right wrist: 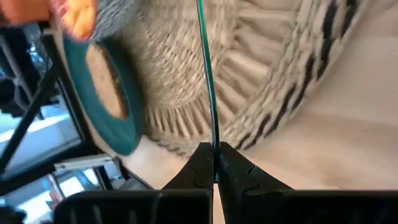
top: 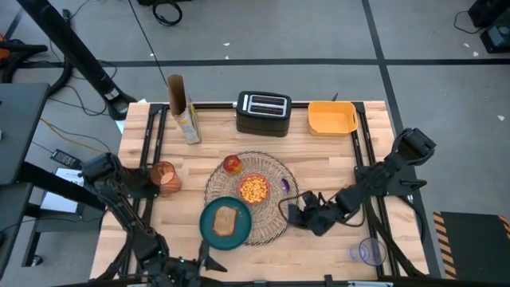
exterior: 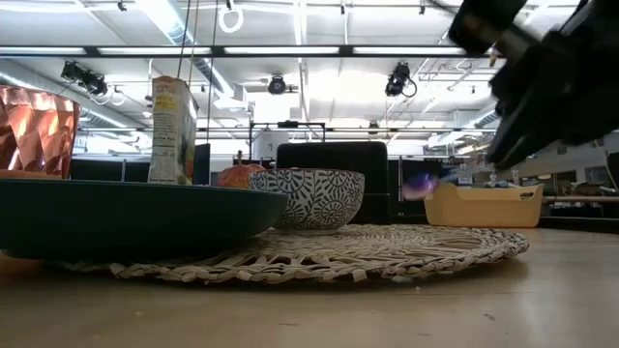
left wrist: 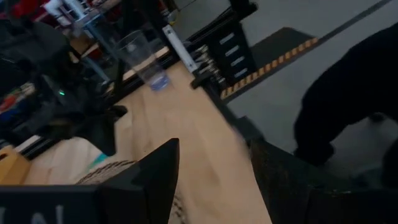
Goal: Arrange a breakfast setting
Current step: Put the purple spoon on the brown placemat to the right of the red patterned bowl
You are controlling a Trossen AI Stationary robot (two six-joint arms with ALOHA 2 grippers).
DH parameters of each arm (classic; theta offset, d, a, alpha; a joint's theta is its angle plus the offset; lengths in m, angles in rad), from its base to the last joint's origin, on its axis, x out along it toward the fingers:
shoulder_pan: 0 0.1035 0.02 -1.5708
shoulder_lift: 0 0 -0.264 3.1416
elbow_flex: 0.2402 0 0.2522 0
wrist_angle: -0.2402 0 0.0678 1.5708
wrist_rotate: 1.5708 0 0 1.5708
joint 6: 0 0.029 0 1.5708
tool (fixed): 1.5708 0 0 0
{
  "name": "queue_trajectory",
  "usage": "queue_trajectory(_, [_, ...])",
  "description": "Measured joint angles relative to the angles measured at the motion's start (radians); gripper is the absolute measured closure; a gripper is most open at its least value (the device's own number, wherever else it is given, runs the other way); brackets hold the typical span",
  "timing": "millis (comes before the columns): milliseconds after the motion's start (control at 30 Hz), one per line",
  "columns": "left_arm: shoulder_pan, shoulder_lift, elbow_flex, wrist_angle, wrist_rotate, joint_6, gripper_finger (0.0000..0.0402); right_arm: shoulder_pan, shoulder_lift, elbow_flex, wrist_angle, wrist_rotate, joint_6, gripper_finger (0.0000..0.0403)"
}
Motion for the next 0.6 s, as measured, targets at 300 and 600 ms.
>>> queue_trajectory(300, [0.015,0.001,0.000,0.008,-0.075,0.002,0.0196,-0.109,0.034,-0.079,0.121,-0.125,-0.007,0.0394])
queue_trajectory(600, [0.026,0.002,0.000,0.010,-0.075,-0.021,0.0196,-0.128,0.048,-0.078,0.135,-0.151,-0.008,0.0381])
